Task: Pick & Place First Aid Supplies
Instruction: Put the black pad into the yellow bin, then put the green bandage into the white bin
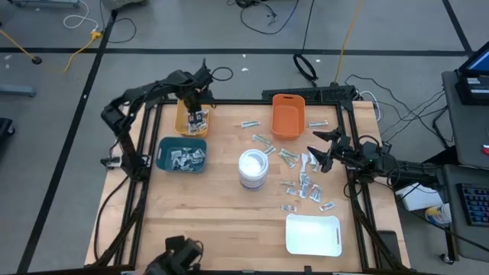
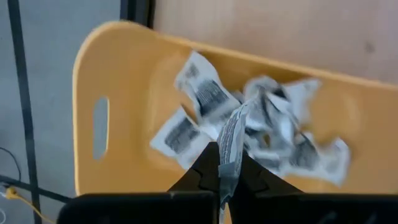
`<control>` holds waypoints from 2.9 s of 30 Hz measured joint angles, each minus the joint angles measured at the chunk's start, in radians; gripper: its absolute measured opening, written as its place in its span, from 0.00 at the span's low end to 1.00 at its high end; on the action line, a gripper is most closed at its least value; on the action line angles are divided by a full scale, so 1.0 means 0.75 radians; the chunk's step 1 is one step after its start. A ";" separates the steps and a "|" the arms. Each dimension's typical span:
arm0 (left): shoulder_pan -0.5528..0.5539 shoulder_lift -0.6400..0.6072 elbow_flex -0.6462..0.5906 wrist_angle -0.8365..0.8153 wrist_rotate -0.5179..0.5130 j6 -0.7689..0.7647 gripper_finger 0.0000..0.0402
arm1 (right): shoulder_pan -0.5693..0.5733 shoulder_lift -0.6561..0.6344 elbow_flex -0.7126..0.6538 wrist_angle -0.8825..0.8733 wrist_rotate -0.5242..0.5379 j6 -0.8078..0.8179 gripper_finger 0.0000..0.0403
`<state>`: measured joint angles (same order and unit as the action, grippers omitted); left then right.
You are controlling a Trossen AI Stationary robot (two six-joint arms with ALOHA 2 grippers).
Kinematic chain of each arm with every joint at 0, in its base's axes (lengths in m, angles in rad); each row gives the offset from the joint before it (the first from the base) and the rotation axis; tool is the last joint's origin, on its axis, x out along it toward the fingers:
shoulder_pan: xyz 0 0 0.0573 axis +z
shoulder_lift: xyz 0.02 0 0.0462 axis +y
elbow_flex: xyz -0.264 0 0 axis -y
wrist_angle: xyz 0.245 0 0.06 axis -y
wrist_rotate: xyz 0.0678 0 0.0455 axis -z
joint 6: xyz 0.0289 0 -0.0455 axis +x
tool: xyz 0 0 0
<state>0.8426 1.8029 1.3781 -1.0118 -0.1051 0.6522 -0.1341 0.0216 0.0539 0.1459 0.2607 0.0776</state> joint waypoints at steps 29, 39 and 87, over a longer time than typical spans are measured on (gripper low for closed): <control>-0.029 -0.294 -0.020 0.125 0.099 -0.745 0.94 | 0.000 0.000 0.000 0.000 0.000 0.000 0.81; -0.065 -0.879 -0.489 0.688 0.096 -0.871 0.77 | 0.000 0.000 0.000 0.000 0.000 0.000 0.81; -0.177 -2.227 -1.819 1.659 0.215 -1.358 0.77 | 0.000 0.000 0.000 0.000 0.000 0.000 0.81</control>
<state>0.7101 0.1324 0.0137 0.2327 0.0564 -0.3666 -0.1338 0.0219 0.0540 0.1459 0.2604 0.0776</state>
